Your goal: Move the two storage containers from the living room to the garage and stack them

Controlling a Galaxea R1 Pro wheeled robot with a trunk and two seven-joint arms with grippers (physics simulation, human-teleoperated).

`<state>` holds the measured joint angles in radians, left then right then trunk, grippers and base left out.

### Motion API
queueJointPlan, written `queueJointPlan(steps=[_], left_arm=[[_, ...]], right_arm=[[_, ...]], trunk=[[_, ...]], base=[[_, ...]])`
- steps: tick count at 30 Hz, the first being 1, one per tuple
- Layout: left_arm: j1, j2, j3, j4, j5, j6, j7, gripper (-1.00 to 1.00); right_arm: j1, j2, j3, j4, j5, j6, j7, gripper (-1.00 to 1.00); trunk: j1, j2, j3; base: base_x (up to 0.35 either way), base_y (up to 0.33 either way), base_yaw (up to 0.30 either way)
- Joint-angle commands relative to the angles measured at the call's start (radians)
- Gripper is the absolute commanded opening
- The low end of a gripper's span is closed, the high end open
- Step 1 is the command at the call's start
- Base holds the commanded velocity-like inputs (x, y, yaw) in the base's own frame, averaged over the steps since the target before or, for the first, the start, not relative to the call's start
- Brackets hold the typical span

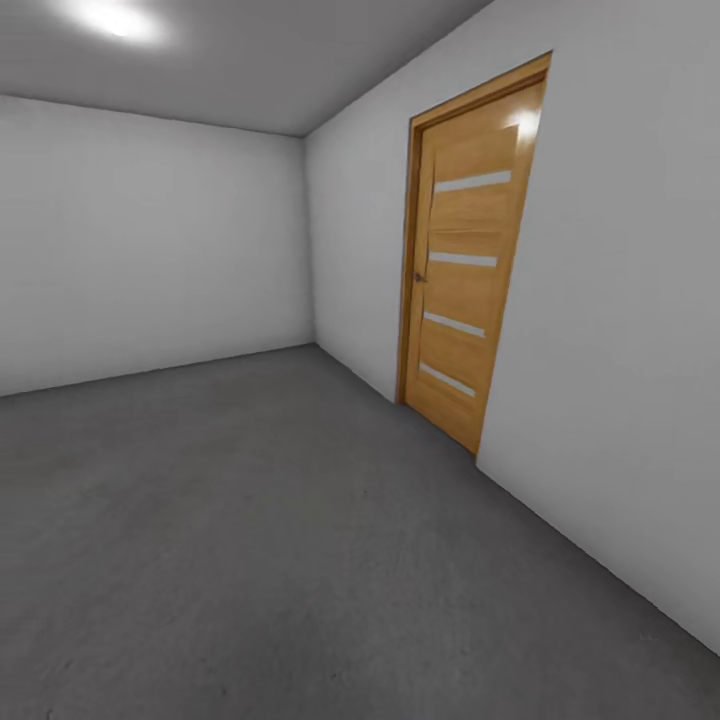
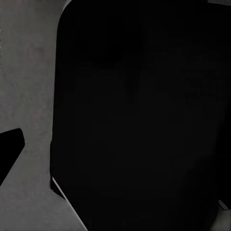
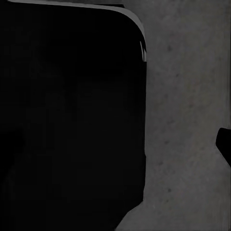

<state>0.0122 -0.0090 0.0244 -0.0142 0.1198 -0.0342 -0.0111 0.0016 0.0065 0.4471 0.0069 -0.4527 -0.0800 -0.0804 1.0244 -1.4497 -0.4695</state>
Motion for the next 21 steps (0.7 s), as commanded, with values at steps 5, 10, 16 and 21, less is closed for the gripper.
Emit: queueJointPlan(steps=[5,10,16,21], left_arm=[[0.000,0.000,0.002,-0.001,0.009,-0.001,-0.001,1.00],[0.000,0.000,0.002,-0.001,0.009,-0.001,-0.001,1.00],[0.001,0.000,0.002,-0.001,0.008,-0.001,-0.001,1.00],[0.001,0.000,0.002,-0.001,0.008,-0.001,-0.001,1.00]], right_arm=[[0.000,-0.001,0.008,0.001,-0.010,-0.004,-0.002,1.00],[0.000,-0.002,0.008,0.001,-0.010,-0.004,-0.002,1.00],[0.000,-0.002,0.008,0.001,-0.010,-0.004,-0.002,1.00],[0.000,-0.002,0.008,0.001,-0.010,-0.004,-0.002,1.00]], trunk=[[0.001,0.000,-0.001],[0.001,0.000,-0.001],[0.001,0.000,-0.001],[0.001,0.000,-0.001]], base=[[0.323,0.000,0.123],[0.323,0.000,0.015],[0.323,0.000,0.001],[0.323,0.000,0.000]])
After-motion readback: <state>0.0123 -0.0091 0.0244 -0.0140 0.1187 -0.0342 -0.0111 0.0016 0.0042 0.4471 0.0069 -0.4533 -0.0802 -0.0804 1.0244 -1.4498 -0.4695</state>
